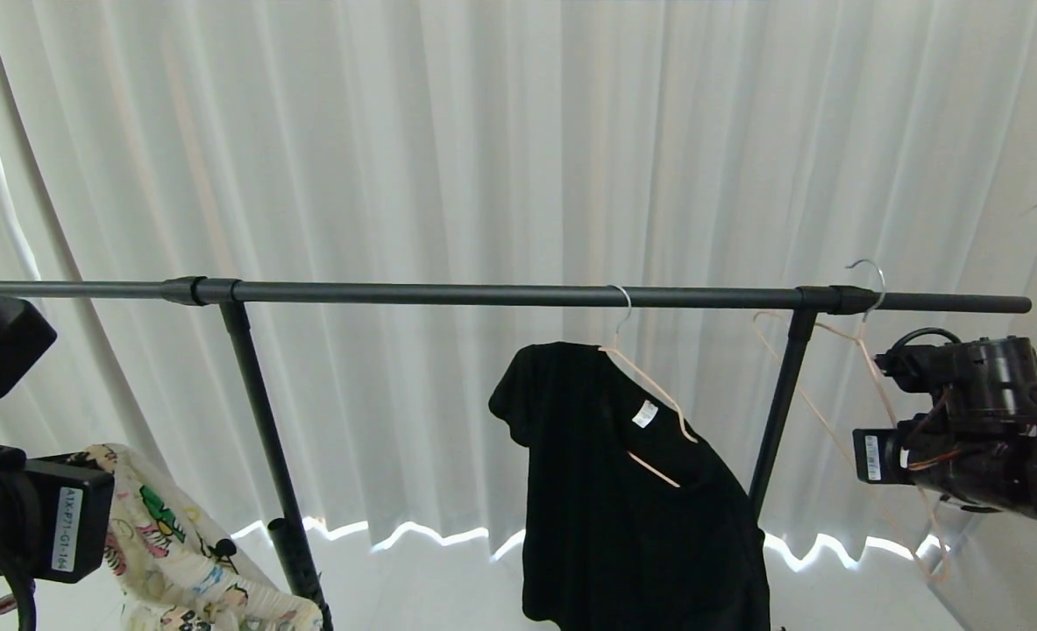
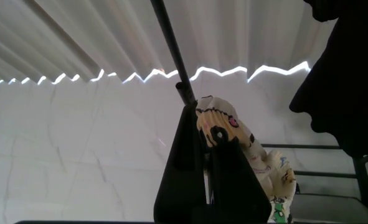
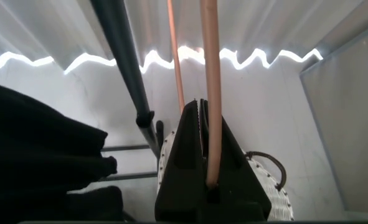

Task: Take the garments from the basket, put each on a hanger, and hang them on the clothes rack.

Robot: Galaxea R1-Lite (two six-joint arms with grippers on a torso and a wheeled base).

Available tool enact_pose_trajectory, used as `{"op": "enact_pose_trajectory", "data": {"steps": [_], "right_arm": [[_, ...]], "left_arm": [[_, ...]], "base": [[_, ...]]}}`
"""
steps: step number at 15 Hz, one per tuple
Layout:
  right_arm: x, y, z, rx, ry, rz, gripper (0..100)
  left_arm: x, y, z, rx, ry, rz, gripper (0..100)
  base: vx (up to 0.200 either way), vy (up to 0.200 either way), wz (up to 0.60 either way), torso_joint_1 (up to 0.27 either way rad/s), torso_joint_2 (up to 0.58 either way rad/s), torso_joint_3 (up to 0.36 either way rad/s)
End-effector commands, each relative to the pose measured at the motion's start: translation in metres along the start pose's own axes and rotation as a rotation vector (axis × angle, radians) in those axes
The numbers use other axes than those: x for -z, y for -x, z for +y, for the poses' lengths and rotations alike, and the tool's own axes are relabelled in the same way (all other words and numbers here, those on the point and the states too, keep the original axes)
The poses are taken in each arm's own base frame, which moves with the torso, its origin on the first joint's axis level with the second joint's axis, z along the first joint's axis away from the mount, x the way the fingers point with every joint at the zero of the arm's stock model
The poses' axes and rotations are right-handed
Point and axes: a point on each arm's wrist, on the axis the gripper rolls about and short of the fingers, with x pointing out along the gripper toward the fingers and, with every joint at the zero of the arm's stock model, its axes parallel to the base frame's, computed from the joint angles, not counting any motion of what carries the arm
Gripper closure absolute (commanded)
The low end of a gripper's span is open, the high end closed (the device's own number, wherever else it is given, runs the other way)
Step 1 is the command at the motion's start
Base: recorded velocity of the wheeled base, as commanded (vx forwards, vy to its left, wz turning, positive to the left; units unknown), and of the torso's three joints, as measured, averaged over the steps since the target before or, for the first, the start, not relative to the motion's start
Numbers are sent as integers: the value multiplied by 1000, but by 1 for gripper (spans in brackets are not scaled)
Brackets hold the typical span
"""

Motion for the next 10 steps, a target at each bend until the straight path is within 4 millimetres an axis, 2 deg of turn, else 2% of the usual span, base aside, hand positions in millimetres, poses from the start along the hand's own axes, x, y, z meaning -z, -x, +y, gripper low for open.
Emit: {"op": "enact_pose_trajectory", "data": {"steps": [1,6,10], "right_arm": [[9,31,-7,-4,0,-40,100],[49,71,-17,-12,62,-30,100],[69,92,-19,-40,106,-42,100]], "left_arm": [[1,1,1,-18,2,-3,100],[1,1,1,-29,-1,-3,100],[4,0,1,-29,-5,3,100]], "base": [[0,0,0,0,0,0],[-200,0,0,2,6,2],[-200,0,0,-2,2,4]]}}
